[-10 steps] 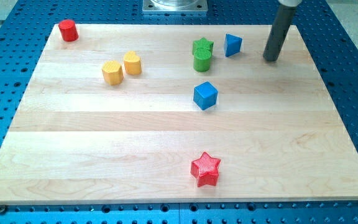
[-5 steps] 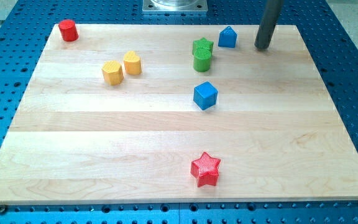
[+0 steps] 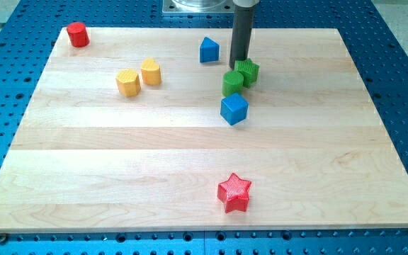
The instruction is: Move the blue triangle top center of the board
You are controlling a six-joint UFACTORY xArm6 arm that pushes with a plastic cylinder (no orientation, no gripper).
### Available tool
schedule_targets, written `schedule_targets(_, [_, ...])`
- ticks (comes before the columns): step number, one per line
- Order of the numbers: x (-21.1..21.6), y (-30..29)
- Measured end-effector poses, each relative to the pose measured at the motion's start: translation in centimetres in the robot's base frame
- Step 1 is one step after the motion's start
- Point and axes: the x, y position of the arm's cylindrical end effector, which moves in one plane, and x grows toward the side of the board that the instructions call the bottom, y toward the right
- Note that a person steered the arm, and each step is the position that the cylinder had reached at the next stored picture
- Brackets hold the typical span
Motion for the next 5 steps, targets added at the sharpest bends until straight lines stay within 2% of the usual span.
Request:
schedule_targets(1, [0.0, -4.0])
schedule_targets(4, [-6.7, -4.0])
schedule_targets(5, [-3.3, -2.7])
